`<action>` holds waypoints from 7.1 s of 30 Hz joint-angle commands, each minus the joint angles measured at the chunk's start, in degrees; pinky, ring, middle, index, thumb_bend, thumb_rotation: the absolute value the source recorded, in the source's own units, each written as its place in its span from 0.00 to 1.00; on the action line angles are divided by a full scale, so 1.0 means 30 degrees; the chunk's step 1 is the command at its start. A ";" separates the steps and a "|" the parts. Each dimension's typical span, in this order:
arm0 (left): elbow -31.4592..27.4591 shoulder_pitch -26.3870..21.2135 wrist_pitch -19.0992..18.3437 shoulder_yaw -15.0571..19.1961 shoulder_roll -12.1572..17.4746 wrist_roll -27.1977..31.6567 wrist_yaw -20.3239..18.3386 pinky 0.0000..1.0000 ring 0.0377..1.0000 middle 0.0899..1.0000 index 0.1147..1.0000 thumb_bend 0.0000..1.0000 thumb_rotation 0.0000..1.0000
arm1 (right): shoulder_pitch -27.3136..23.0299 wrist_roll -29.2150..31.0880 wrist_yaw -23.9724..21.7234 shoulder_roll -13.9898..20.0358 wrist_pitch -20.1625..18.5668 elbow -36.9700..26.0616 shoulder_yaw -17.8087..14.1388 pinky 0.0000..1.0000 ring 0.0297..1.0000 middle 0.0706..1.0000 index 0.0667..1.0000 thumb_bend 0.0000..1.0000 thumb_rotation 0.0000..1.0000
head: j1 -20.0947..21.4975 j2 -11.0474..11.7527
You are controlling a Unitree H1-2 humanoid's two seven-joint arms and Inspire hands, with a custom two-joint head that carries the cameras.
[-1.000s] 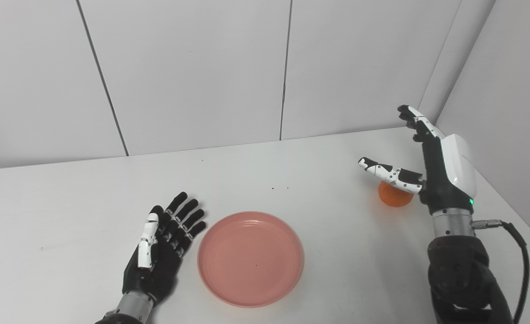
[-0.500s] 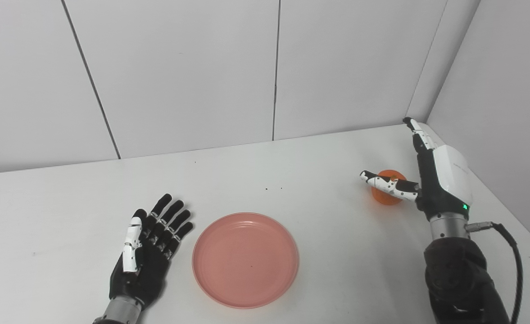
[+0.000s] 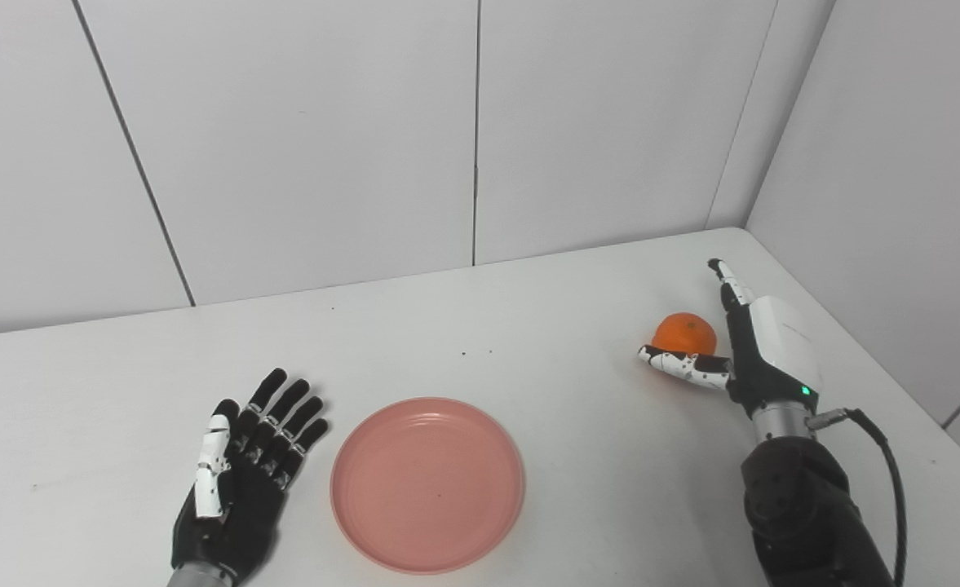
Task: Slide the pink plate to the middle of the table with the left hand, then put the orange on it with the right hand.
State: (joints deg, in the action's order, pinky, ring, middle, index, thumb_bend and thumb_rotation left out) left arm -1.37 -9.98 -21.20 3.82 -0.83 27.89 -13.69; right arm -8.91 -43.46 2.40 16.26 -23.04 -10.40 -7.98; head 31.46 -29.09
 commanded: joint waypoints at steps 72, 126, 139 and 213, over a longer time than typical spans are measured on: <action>0.0140 0.0114 -0.0516 -0.0213 0.1039 0.0357 -0.0247 0.89 0.88 0.88 0.88 0.32 1.00 | -0.3600 0.2205 -0.0465 0.2134 -0.1293 0.5440 0.0710 0.47 0.52 0.55 0.45 0.53 0.13 | 0.0120 -0.0977; -0.1330 0.0651 -0.0326 -0.1658 -0.0950 -0.1682 0.1530 0.87 0.86 0.87 0.86 0.38 1.00 | -0.3828 -0.1647 -0.4862 -0.3328 -0.0550 -0.5927 0.5728 0.36 0.41 0.43 0.47 0.53 0.00 | -0.5514 -0.2231; -0.1839 0.0647 -0.0147 -0.2304 -0.1947 -0.3320 0.2786 0.85 0.86 0.86 0.84 0.38 1.00 | -0.2906 -0.2290 -0.5262 -0.4620 -0.0869 -0.5598 0.8222 0.33 0.39 0.42 0.47 0.53 0.00 | -0.7805 -0.3040; -0.1264 0.0609 0.2102 -0.2517 -0.2942 -0.6136 0.3893 0.83 0.85 0.86 0.84 0.41 1.00 | -0.1482 -0.1220 -0.6685 -0.3740 0.0123 -0.2213 1.1105 0.65 0.75 0.81 0.82 0.99 0.23 | -0.9665 -0.3880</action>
State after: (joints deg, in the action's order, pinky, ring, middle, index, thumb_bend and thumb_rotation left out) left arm -4.96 -7.82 -16.21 -3.47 -8.86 9.52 -1.98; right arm -12.27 -47.32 -17.25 5.18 -22.77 -15.45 25.61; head 2.55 -40.69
